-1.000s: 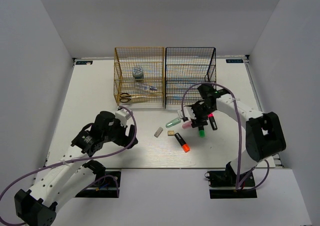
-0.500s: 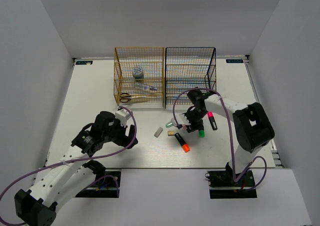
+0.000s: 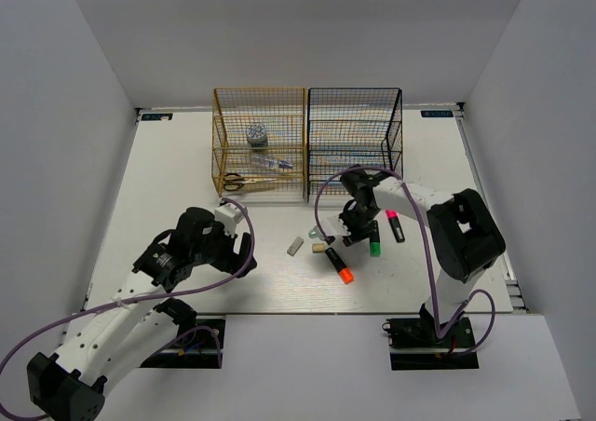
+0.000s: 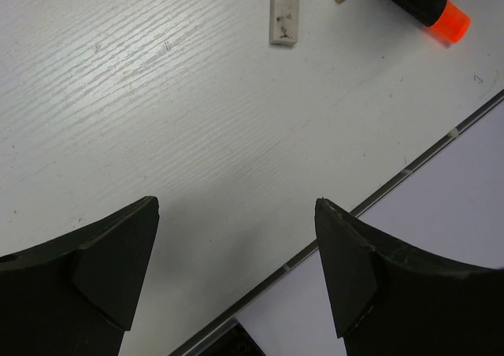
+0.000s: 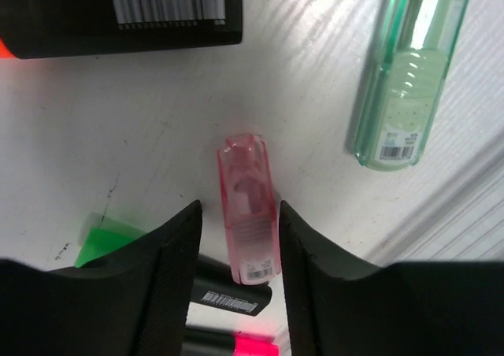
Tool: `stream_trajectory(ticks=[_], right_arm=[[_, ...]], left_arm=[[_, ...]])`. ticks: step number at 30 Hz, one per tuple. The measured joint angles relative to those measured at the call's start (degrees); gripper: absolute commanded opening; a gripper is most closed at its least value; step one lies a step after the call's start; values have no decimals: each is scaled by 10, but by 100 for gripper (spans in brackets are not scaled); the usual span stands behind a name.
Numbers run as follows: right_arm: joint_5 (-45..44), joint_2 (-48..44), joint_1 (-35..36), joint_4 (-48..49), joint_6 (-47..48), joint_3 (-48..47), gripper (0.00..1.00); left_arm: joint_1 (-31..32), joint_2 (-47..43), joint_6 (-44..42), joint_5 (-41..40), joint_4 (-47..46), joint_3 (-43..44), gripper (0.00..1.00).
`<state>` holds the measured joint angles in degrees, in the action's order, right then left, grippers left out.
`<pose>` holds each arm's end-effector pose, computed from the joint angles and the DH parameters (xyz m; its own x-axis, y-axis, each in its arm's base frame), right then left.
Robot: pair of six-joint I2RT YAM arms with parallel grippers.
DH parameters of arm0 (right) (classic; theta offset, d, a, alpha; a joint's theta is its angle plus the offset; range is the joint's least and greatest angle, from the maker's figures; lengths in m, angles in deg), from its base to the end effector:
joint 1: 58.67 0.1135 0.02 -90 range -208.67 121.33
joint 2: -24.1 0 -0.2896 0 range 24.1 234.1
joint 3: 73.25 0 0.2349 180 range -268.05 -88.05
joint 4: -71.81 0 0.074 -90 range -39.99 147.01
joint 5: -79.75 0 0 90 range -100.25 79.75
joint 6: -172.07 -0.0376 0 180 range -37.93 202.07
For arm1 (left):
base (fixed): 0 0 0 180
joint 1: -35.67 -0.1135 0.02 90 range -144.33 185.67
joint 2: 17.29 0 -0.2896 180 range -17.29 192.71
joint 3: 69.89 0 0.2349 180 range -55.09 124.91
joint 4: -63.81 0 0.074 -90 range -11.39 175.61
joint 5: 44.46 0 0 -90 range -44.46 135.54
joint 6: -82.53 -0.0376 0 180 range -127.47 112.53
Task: Sort the stationery into containers
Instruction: Pick up the stationery from the center of the board.
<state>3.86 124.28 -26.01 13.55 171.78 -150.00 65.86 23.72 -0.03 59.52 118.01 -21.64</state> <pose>0.2499 0.1711 0.1958 0.5488 -0.8002 -0.2420 -0.8358 -0.5299 -0.1433 0.0904 -0.0631 0.2524 -0.7081 0.2666 -0.6539 0.5434 0.7971 -0.2635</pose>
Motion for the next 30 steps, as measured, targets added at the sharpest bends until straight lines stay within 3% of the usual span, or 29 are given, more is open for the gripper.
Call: stream_trajectory(ticks=[11,24,27,30], right_arm=[[-24,-16,12,18,4,24,1],[-12,-32,17,31,-71,40,0],[-10,-32,18,32,-78,42,5],[-11,-34,19,40,-85,46,17]], left_arm=[[0,-6,-1,0,0,0,92],[0,-7,-2,0,0,0,92],[0,-7,-2,0,0,0,92],[0,-7,-2,0,0,-1,92]])
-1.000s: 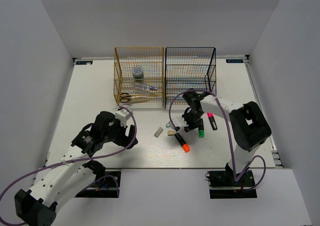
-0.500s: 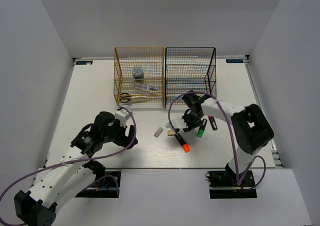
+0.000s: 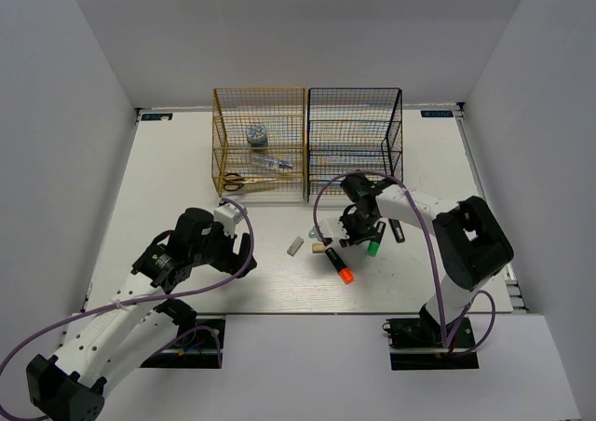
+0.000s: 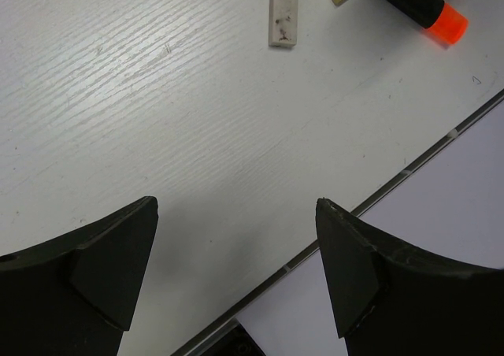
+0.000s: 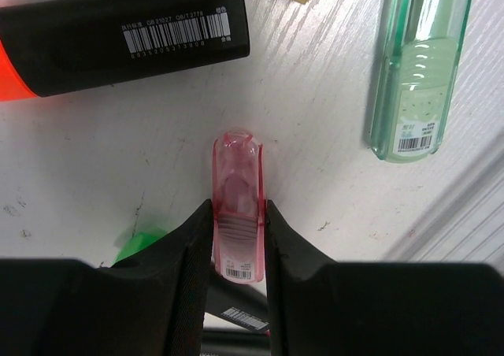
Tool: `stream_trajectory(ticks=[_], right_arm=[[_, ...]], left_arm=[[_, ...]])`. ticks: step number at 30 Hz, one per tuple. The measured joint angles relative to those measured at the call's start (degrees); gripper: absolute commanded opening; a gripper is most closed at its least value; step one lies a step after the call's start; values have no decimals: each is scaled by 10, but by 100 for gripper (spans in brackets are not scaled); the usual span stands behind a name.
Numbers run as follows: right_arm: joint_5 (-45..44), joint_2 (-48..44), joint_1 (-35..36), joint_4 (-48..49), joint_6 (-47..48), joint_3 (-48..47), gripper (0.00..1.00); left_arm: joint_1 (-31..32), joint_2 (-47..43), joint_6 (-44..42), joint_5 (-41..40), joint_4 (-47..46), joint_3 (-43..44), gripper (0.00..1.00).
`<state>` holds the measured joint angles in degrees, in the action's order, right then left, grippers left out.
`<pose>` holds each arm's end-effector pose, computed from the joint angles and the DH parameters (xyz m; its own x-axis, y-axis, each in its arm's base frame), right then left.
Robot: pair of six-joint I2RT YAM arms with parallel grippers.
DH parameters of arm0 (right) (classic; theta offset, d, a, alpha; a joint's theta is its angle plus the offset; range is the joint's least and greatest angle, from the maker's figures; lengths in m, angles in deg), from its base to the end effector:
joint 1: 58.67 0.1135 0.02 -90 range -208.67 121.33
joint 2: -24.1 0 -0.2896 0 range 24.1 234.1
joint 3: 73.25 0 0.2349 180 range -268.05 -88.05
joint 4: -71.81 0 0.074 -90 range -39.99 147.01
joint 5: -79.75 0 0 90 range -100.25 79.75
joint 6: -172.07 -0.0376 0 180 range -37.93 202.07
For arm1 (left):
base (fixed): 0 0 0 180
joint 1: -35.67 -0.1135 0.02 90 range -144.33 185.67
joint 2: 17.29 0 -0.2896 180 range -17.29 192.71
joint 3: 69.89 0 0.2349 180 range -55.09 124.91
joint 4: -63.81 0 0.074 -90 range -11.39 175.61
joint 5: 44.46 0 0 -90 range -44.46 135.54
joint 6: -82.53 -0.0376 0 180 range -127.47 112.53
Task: Sort the stationery into containers
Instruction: Pick up the stationery from the center of the board.
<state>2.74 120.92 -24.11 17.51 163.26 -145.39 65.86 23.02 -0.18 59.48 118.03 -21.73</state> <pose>0.2332 0.1709 0.1944 0.4574 -0.8542 -0.2473 -0.8889 -0.4311 -0.1551 0.0889 -0.0622 0.2530 -0.7007 0.2652 -0.6623 0.5472 0.7954 -0.2605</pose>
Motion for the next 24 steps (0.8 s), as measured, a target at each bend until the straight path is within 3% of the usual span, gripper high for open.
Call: stream_trajectory(ticks=[7,10,12,15,20,21,24], right_arm=[[-1,-8,1,17,-12,14,39],[-3,-9,3,24,-15,19,41],[-4,-9,4,27,-14,21,48],[-6,-9,4,35,-15,23,48],[-7,-10,9,30,-16,27,28],[-7,-10,9,31,-15,26,19],[-7,-7,9,32,-17,22,4]], left_arm=[[0,0,0,0,0,0,92],[0,0,-1,0,0,0,92],[0,0,-2,0,0,0,92],[0,0,-2,0,0,0,92],[0,0,-2,0,0,0,92],[0,0,-2,0,0,0,92],[0,0,-2,0,0,0,92]])
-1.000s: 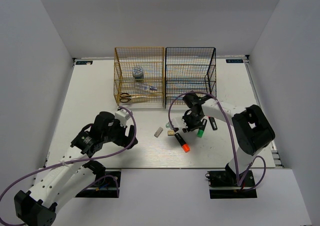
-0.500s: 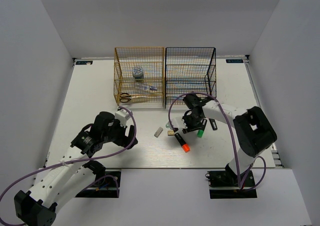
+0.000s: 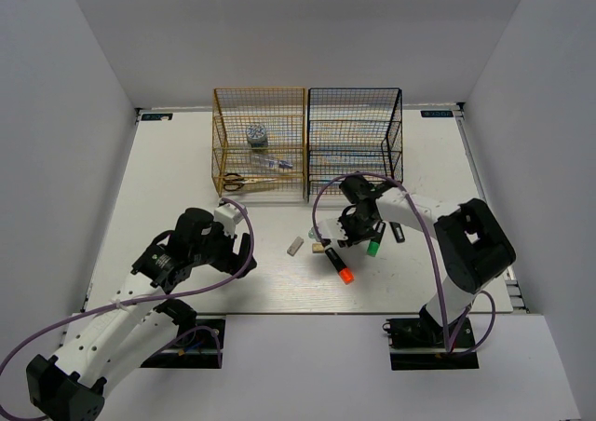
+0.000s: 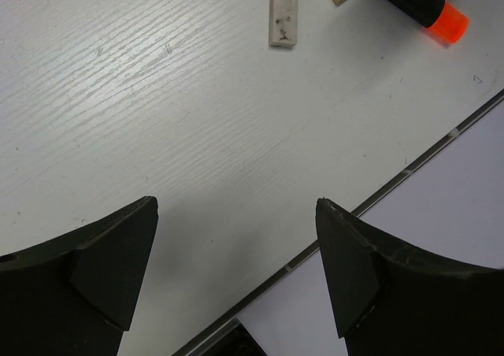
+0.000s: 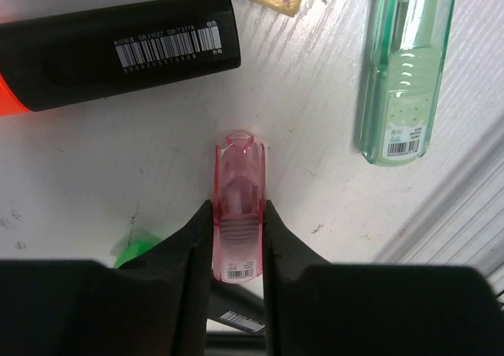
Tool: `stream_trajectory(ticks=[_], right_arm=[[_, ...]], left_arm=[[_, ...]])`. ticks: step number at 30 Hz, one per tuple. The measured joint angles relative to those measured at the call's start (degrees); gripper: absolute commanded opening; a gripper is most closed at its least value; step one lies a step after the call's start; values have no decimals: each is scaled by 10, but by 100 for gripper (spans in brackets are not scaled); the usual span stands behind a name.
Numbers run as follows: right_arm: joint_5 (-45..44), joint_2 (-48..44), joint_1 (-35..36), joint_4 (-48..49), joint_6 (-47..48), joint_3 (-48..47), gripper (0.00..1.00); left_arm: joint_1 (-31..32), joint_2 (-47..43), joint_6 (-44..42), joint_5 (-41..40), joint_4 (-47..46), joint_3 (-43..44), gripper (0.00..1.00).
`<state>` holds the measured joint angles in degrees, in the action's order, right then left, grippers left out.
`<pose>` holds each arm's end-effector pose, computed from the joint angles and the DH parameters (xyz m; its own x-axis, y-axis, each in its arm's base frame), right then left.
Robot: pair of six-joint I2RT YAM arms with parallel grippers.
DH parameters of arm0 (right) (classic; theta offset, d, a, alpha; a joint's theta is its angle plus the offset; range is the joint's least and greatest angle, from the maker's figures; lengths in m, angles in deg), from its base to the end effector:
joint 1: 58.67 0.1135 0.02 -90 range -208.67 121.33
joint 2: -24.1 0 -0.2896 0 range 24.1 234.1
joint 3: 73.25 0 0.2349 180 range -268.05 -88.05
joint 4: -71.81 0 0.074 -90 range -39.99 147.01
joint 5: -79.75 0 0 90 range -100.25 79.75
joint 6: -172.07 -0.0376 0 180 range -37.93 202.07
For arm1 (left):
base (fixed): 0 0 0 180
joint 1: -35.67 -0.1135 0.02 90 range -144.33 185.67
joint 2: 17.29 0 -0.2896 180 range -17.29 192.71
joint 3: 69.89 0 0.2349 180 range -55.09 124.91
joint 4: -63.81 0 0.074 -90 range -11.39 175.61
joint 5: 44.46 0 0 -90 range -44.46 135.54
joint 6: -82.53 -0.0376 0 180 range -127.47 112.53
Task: Sort the stationery into containers
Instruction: Pick up the stationery from the center of the board.
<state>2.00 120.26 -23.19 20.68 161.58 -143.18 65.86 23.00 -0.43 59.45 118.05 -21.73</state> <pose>0.2283 0.1725 0.1895 0.4502 -0.8591 -0.2434 -0.8915 -0.4169 -0.1775 0.0888 -0.0621 0.2530 -0.6983 0.2686 -0.6635 0.5501 0.7945 -0.2573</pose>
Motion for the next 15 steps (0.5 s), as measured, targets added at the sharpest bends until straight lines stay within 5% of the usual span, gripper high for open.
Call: stream_trajectory(ticks=[15], right_arm=[[41,-11,3,-41,-17,-9,0]], left_arm=[[0,0,-1,0,0,0,92]])
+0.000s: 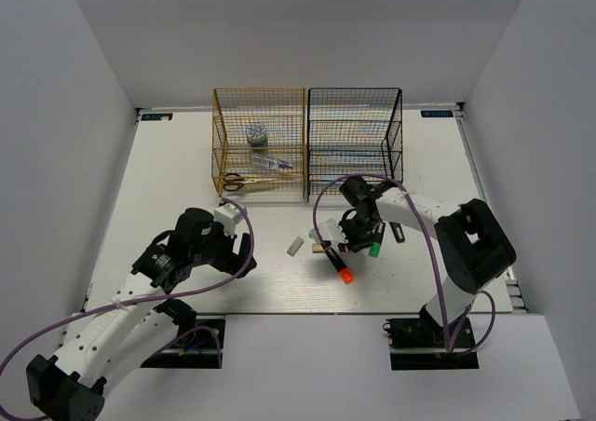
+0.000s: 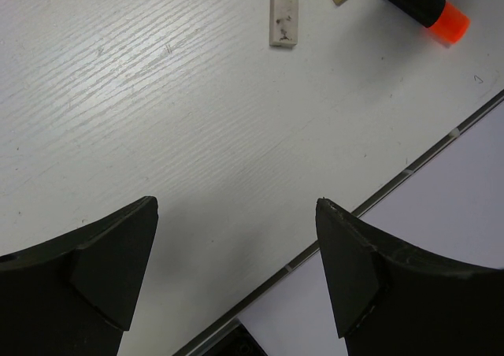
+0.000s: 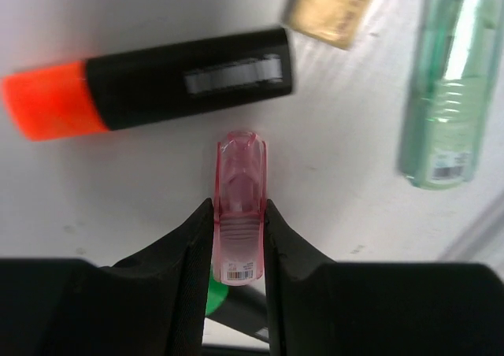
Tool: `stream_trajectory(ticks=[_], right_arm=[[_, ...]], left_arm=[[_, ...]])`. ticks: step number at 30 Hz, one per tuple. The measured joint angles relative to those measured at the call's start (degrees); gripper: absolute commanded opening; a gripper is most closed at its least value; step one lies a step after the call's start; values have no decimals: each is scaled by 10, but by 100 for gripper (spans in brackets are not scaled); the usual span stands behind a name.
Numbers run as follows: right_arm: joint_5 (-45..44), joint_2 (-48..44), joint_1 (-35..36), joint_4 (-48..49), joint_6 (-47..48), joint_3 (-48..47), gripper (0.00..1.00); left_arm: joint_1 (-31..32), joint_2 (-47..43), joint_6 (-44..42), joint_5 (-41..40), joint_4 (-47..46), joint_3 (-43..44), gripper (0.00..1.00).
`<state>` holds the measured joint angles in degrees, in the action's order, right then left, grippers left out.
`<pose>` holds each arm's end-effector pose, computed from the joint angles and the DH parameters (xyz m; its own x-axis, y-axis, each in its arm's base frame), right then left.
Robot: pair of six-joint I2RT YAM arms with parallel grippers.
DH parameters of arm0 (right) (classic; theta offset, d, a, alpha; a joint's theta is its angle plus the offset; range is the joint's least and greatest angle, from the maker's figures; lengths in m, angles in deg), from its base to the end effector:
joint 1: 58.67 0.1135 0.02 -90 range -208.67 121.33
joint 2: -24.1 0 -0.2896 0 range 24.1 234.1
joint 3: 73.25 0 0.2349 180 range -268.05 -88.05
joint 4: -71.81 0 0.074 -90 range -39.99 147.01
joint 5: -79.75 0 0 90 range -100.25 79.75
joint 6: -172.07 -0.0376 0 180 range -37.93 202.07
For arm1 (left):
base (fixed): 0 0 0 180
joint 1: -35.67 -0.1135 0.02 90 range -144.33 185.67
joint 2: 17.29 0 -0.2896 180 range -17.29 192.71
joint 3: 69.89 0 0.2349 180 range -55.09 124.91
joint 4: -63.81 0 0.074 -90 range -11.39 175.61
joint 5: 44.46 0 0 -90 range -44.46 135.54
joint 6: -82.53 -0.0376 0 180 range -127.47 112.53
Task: Sort the stationery into containers
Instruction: Pick up the stationery from the center of the board, then place the stationery in the storage box.
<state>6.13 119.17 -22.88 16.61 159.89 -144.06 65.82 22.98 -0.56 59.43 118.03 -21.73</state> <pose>0.2208 0.1723 0.1972 0.4211 -0.8525 -0.3096 -0.9067 -0.4042 -0.1203 0.0889 -0.0621 0.2530 -0.6968 0.2697 -0.6646 0.5511 0.7944 -0.2555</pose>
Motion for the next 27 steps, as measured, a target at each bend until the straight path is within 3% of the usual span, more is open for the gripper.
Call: stream_trajectory(ticks=[8,15,27], right_arm=[[34,-57,3,-77,-31,-28,0],[27,-122,3,-71,-86,-105,0],[-180,-77,-8,97,-159,-226,0]], left_arm=[[0,0,0,0,0,0,92],[0,0,0,0,0,0,92],[0,0,0,-2,0,0,92]])
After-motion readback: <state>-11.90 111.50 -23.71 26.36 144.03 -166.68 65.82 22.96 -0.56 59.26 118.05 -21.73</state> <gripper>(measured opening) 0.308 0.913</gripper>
